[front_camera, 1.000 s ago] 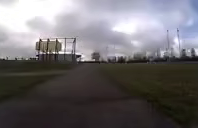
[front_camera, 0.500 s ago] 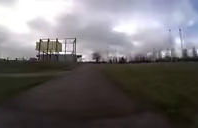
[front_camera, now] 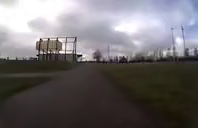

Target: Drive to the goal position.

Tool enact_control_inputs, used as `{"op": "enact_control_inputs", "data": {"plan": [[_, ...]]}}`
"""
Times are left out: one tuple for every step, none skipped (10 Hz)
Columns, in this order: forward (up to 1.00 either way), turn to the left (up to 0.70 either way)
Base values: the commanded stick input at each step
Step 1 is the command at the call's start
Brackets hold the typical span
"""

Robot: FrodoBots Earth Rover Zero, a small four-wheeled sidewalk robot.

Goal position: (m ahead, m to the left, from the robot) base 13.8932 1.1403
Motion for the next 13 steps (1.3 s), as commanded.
{"op": "enact_control_inputs", "data": {"plan": [[1.0,0.0],[1.0,0.0],[1.0,0.0],[1.0,0.0],[1.0,0.0],[1.0,0.0],[1.0,0.0],[1.0,0.0],[1.0,0.0],[1.0,0.0],[1.0,0.0],[1.0,0.0],[1.0,0.0]]}}
